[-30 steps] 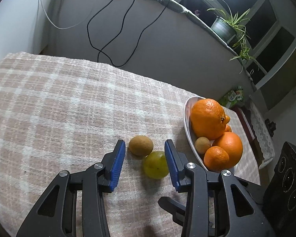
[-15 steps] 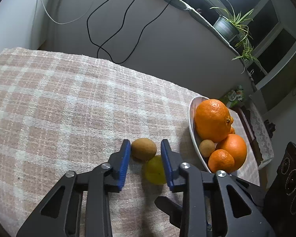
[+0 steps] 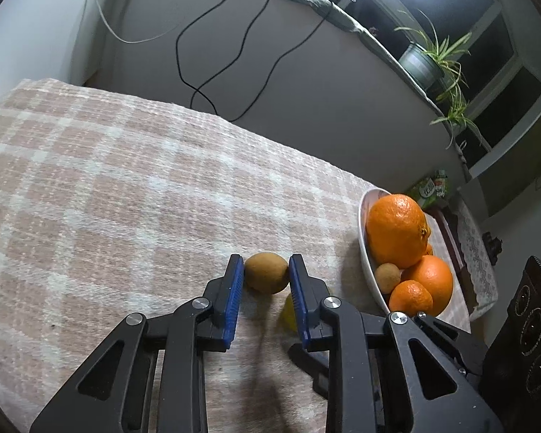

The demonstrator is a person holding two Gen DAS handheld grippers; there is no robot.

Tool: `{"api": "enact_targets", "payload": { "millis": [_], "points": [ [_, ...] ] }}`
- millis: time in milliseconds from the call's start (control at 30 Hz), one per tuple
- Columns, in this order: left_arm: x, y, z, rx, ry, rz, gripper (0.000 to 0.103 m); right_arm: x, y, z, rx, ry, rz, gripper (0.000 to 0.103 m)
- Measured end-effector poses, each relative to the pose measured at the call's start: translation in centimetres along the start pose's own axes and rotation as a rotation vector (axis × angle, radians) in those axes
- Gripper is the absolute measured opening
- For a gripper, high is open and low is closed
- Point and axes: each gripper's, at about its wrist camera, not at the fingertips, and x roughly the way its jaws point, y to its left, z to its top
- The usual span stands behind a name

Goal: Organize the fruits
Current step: 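Close the right gripper on the green fruit while the left gripper closes on the kiwi, then carry the green fruit and kiwi with both grippers over the plate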

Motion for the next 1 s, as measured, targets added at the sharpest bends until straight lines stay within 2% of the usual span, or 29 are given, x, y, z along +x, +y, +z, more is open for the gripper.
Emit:
{"api": "enact_targets", "payload": {
  "millis": [367, 467, 1000],
  "points": [
    [-1.5, 1.7, 0.1, -0.039, -0.034, 0.006, 0.024, 0.8, 1.2, 0.9, -0.111, 0.010, -0.097, 0.037],
    [-1.7, 1.7, 0.1, -0.043, -0.041, 0.007, 0.024, 1.0, 1.4, 1.1, -0.155, 0.007, -0.139, 0.027],
    [-2.7, 1.2, -0.5, -0.048, -0.060, 0.004, 0.024, -1.0, 0.5, 0.9, -0.098, -0.025, -0.033, 0.026]
  ]
}}
